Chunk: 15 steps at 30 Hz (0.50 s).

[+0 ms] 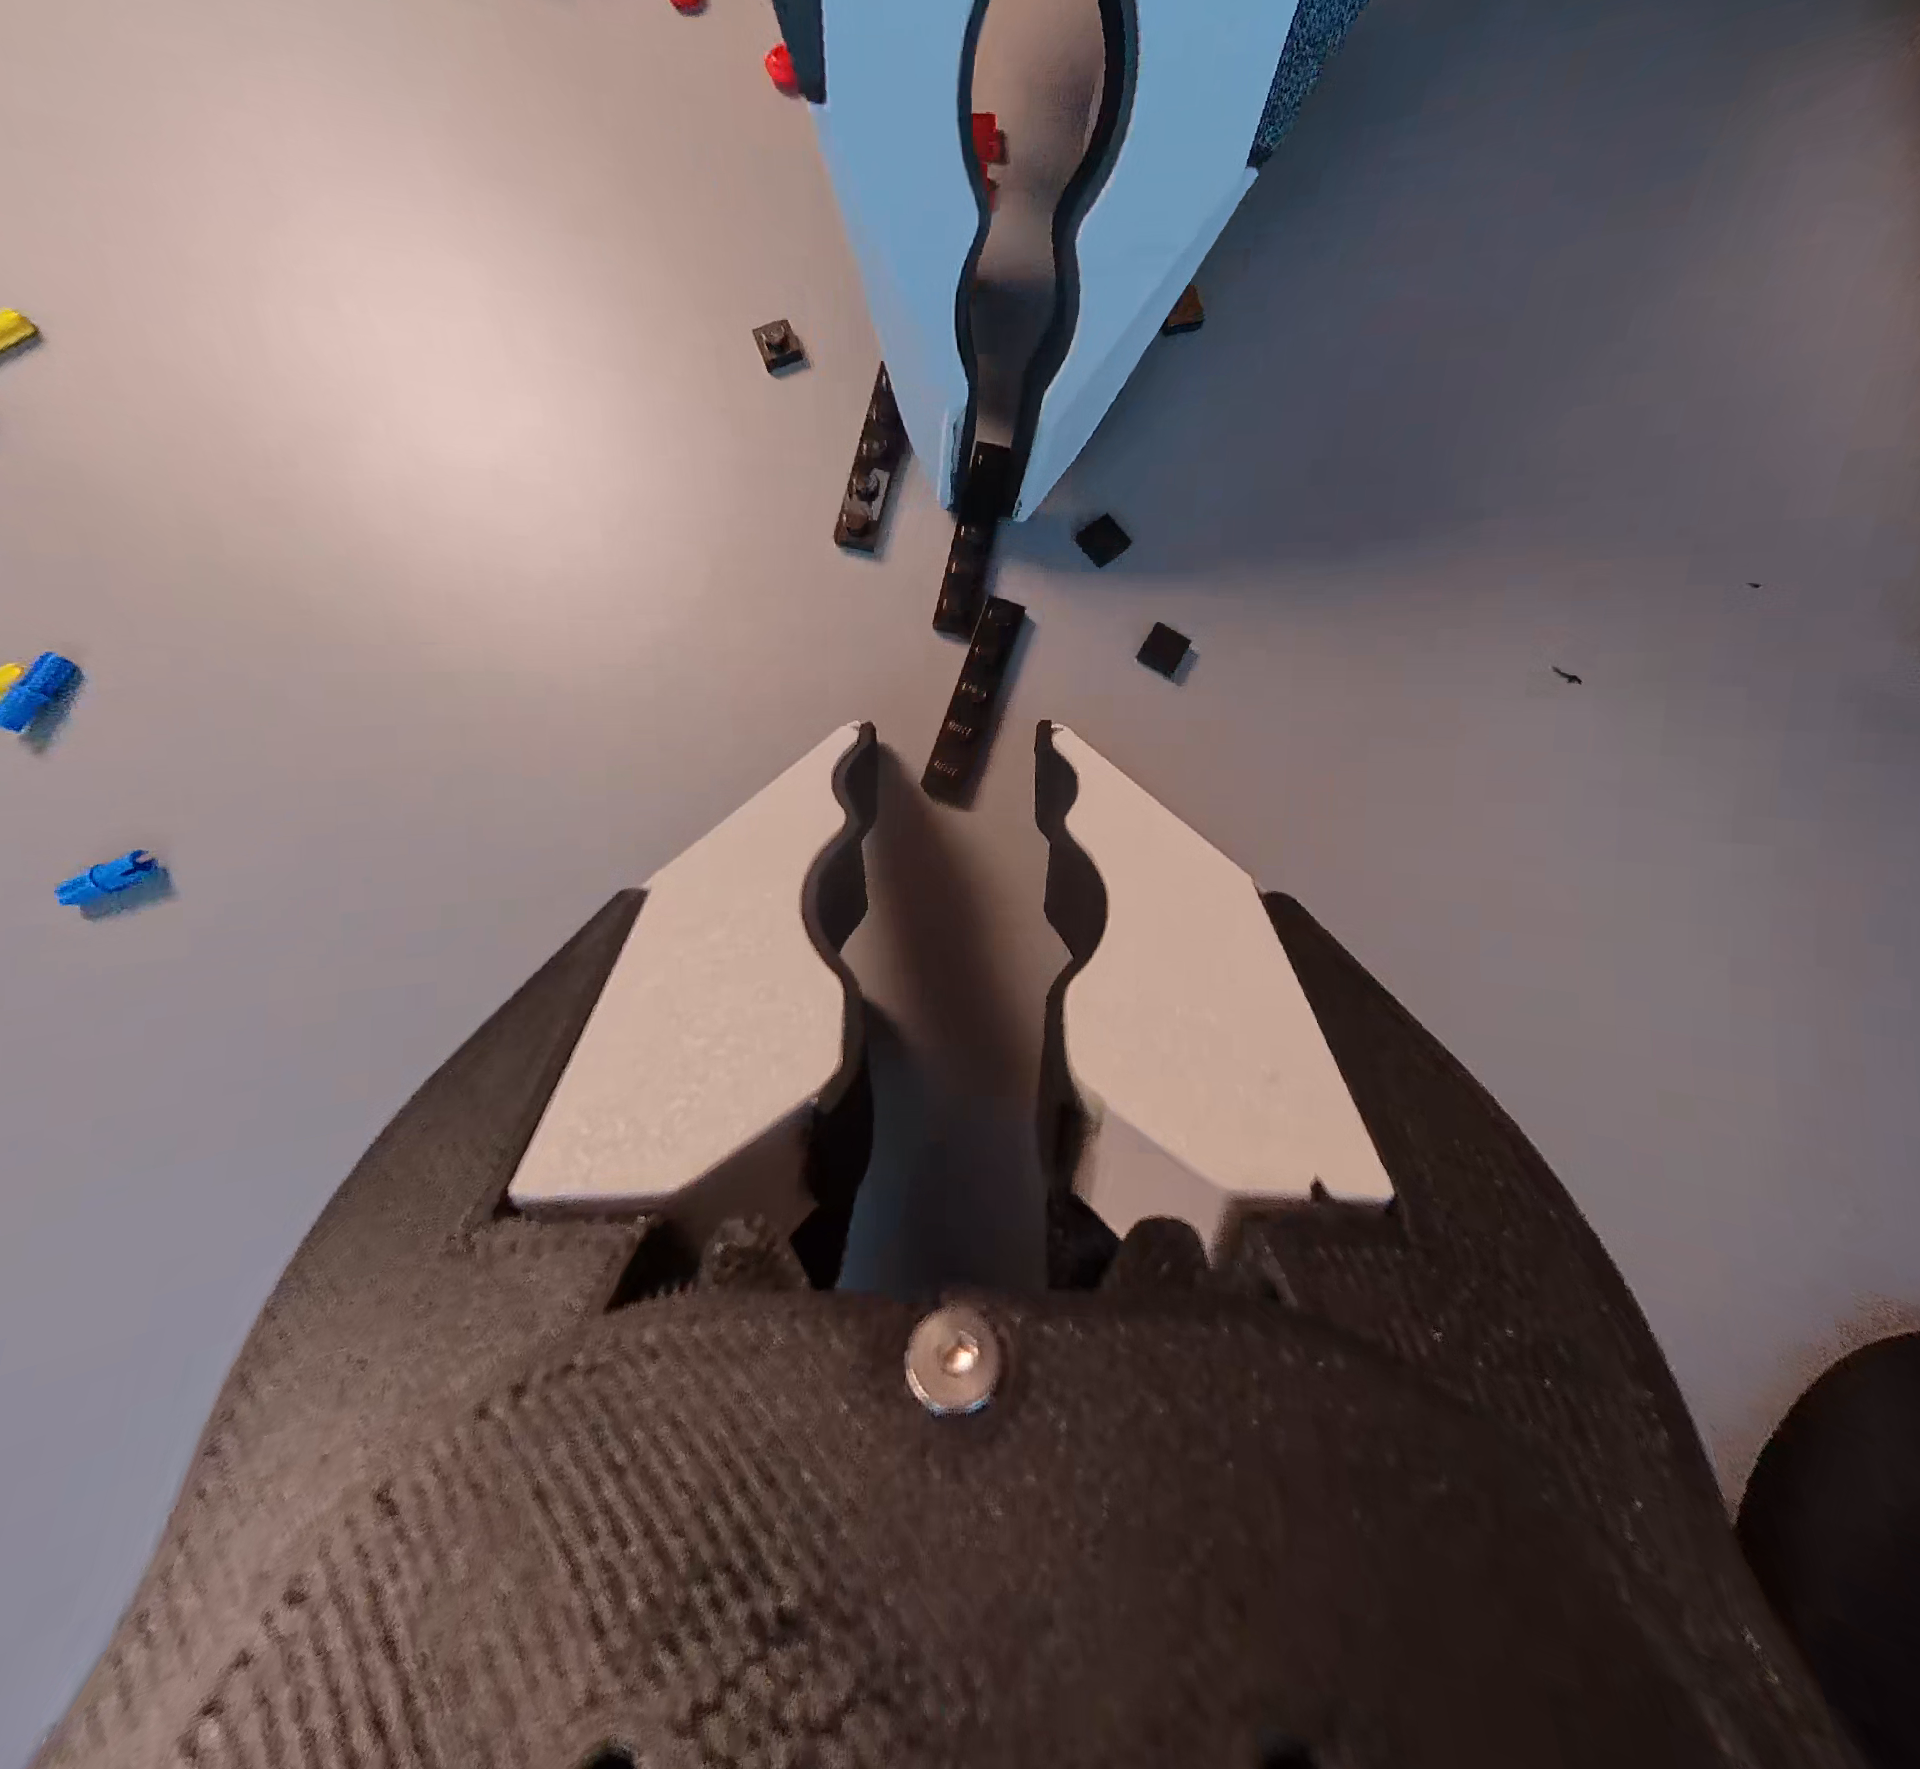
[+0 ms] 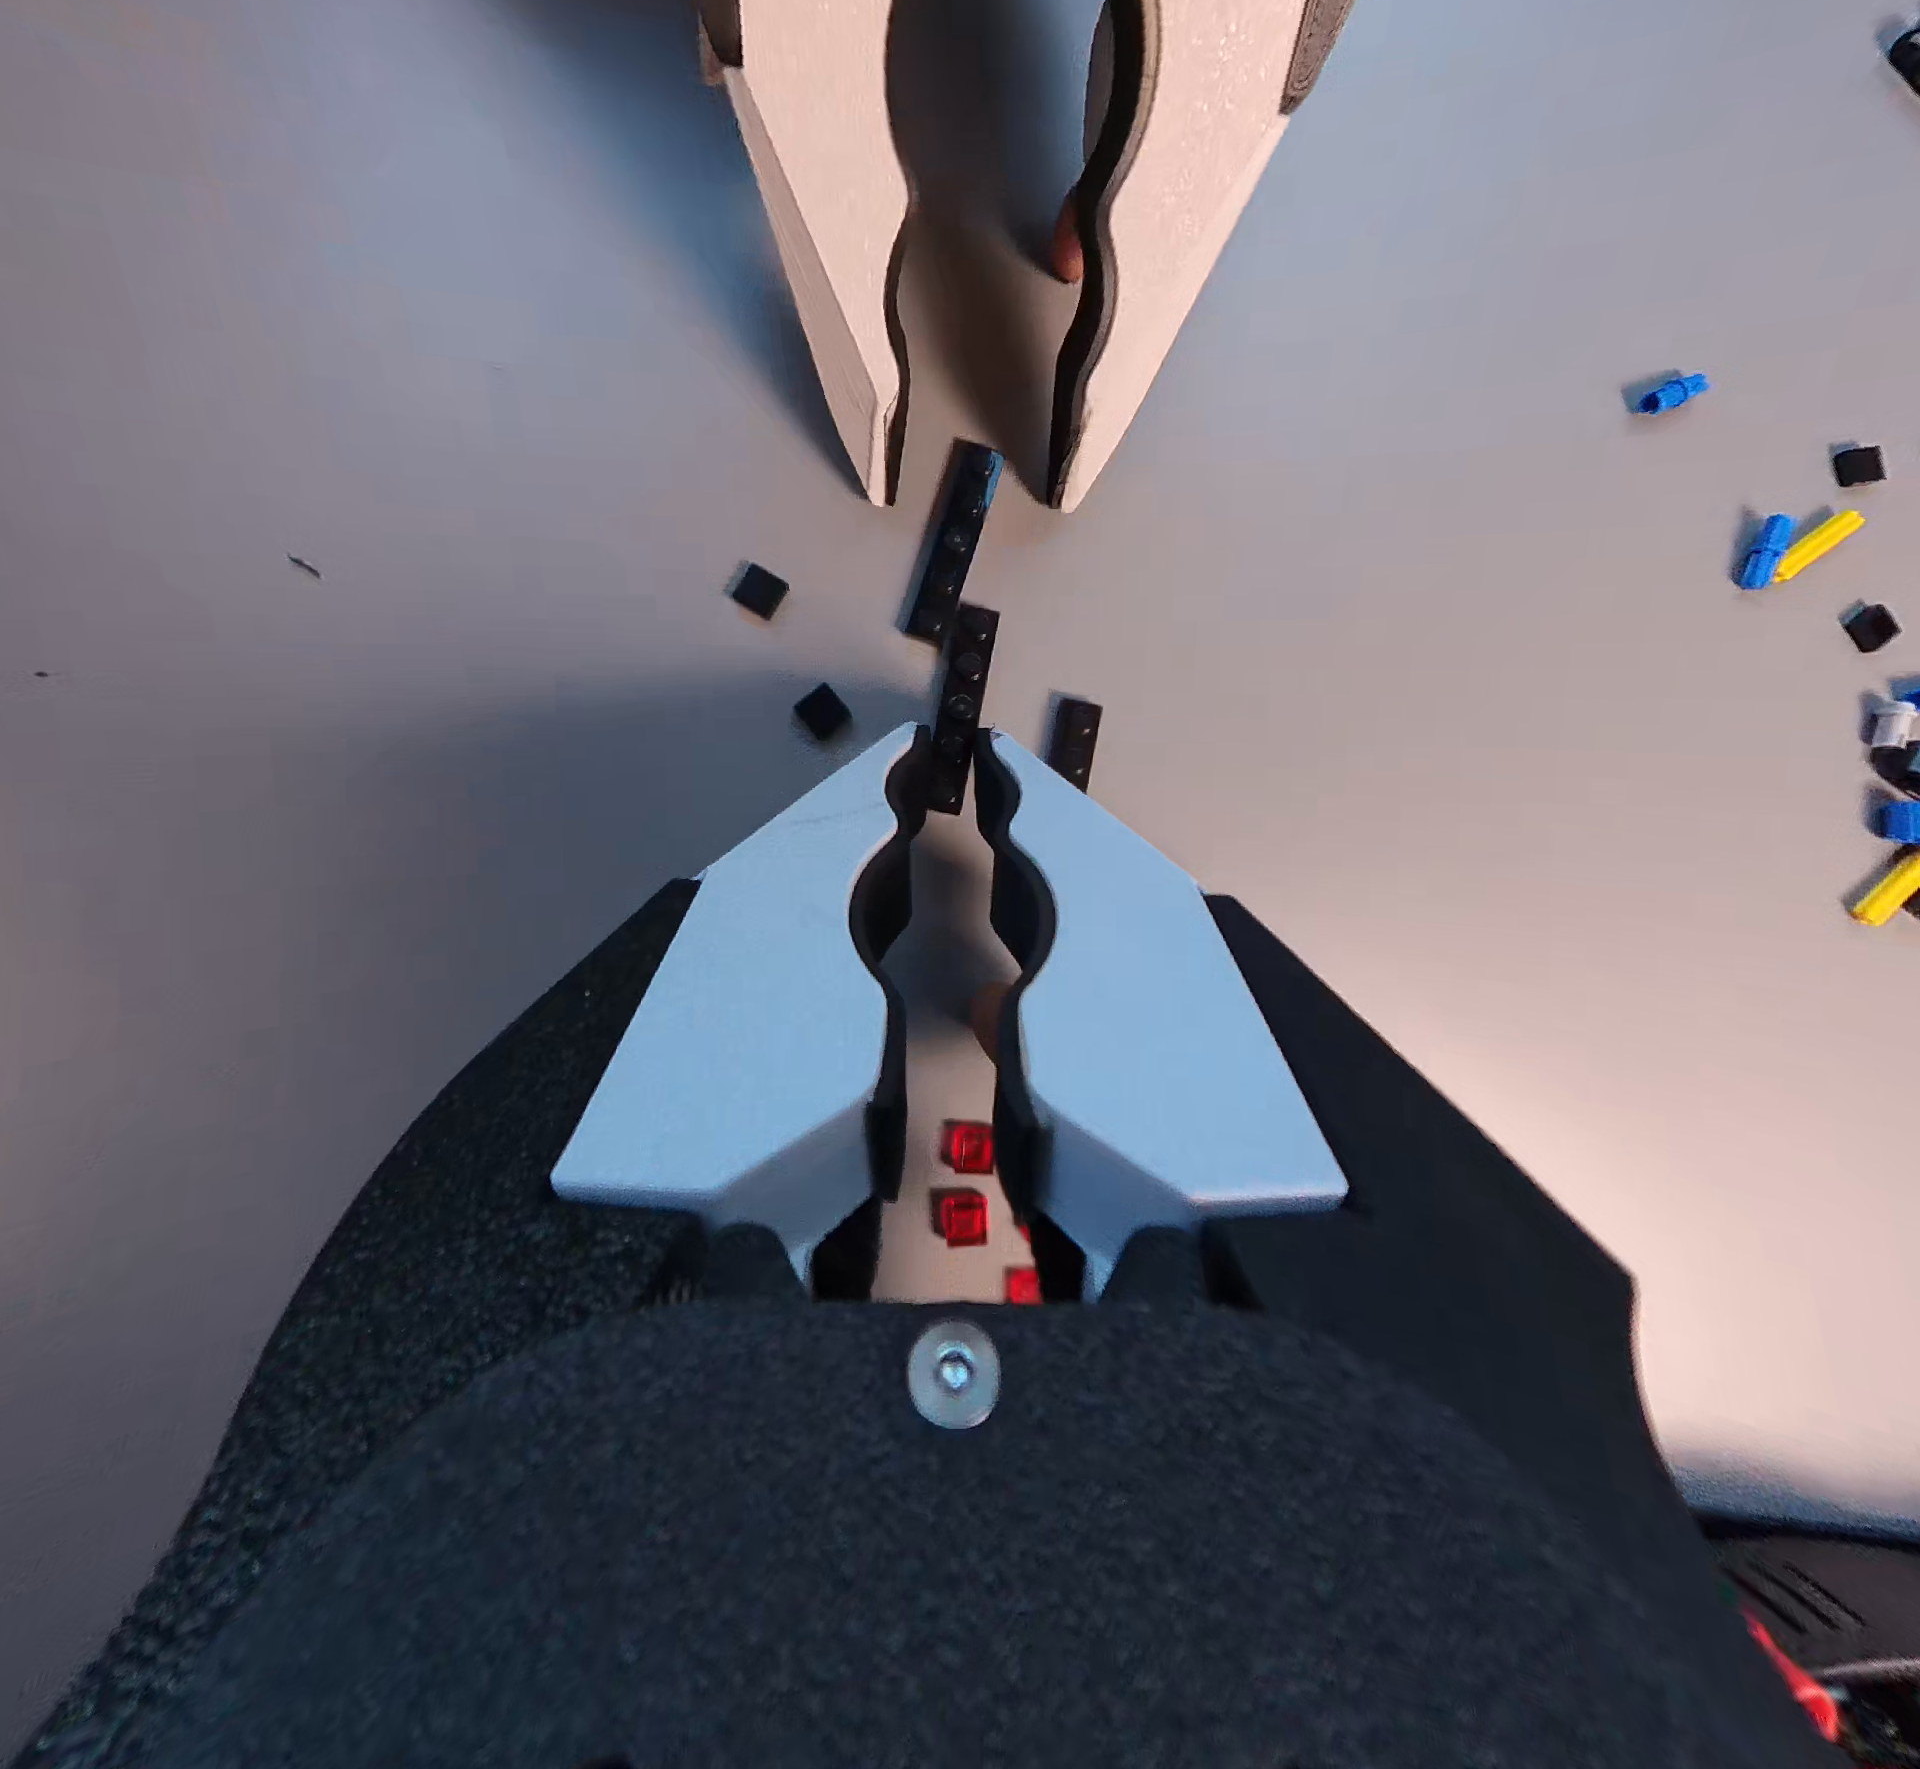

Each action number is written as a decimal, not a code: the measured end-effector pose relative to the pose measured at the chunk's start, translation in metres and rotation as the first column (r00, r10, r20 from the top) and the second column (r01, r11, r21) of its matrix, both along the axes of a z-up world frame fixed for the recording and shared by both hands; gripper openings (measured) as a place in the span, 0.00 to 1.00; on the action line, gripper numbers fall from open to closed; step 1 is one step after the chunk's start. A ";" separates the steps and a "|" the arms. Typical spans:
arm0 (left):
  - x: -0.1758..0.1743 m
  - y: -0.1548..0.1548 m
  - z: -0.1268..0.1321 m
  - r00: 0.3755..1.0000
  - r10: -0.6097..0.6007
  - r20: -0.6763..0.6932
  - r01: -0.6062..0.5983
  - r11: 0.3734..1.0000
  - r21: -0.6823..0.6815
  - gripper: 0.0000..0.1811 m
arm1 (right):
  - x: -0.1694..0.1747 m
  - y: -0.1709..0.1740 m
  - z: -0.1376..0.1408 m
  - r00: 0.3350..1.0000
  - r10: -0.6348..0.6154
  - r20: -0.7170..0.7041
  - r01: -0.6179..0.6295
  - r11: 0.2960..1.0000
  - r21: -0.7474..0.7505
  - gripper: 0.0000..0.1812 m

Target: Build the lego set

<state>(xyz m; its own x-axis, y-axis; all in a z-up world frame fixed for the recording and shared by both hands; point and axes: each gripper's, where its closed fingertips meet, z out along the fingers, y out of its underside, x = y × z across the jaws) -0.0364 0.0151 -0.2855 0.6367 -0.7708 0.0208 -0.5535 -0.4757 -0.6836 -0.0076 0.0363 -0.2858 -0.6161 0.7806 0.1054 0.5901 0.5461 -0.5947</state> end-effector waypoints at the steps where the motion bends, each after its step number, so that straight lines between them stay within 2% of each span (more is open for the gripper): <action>1: 0.000 0.000 0.000 1.000 -0.006 0.000 0.006 1.000 -0.003 0.15 | 0.002 0.001 0.000 1.000 -0.001 0.000 0.001 1.000 0.001 0.03; 6: 0.003 -0.003 0.000 1.000 -0.024 -0.018 0.024 1.000 0.001 0.10 | 0.006 0.002 0.000 1.000 -0.004 0.007 0.004 1.000 -0.010 0.03; 8: 0.002 -0.002 0.000 1.000 -0.013 -0.025 0.013 1.000 0.007 0.04 | 0.006 0.002 0.000 1.000 -0.002 0.014 0.002 1.000 -0.013 0.03; 15: 0.002 -0.003 0.000 0.999 -0.029 -0.033 0.030 0.999 0.036 0.03 | 0.006 0.003 0.000 1.000 -0.010 0.002 0.010 1.000 -0.016 0.03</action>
